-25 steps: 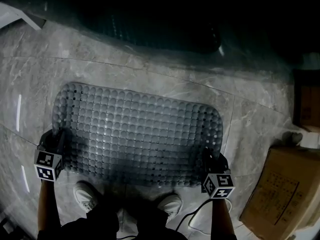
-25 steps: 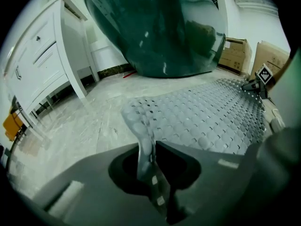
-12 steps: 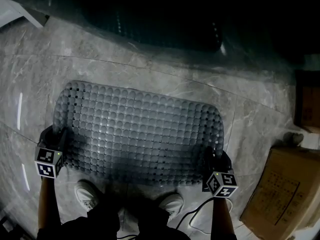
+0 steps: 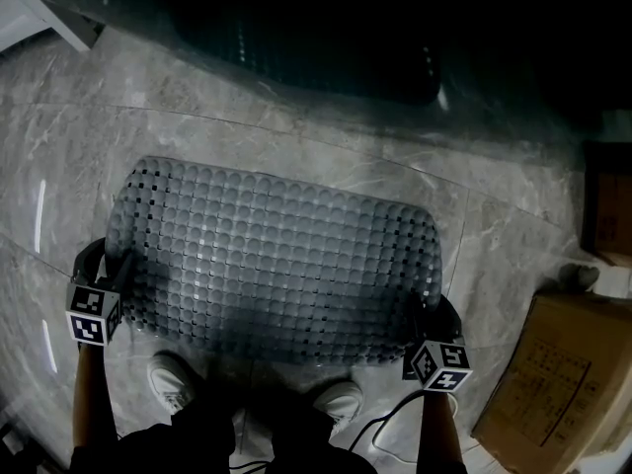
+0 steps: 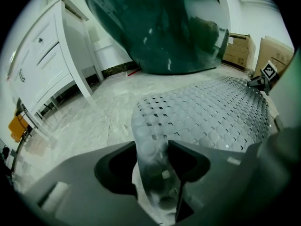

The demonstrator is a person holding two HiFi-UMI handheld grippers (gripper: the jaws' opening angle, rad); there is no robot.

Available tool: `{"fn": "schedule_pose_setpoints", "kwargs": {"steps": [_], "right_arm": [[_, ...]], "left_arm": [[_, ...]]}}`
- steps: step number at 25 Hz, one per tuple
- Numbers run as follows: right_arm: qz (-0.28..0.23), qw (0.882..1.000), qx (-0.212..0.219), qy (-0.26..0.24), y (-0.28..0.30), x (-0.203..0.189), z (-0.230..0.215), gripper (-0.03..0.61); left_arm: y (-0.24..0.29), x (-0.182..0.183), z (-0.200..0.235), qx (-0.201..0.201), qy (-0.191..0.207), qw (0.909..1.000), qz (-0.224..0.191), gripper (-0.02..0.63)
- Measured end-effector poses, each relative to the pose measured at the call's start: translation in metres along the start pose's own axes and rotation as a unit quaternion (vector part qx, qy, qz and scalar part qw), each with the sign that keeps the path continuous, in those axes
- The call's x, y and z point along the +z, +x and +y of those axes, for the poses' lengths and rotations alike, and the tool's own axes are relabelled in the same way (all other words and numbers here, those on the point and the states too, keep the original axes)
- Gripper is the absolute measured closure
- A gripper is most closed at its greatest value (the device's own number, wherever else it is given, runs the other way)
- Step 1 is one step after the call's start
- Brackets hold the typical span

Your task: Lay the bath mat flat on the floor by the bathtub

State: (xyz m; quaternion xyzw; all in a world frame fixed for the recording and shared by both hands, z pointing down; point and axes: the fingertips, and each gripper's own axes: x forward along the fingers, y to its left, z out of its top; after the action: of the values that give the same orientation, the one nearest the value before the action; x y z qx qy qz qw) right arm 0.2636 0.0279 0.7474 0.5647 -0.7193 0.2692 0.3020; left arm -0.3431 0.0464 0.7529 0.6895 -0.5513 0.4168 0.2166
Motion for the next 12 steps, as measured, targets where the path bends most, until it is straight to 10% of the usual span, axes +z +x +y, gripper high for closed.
{"fn": "schedule_pose_setpoints", "kwargs": {"steps": [12], "right_arm": [[-0.014,0.999,-0.034,0.006,-0.013,-0.004,-0.019,0.347]], "left_arm": [[-0.010,-0.009,0.010,0.015,0.006,0.9998,0.008,0.383]]}}
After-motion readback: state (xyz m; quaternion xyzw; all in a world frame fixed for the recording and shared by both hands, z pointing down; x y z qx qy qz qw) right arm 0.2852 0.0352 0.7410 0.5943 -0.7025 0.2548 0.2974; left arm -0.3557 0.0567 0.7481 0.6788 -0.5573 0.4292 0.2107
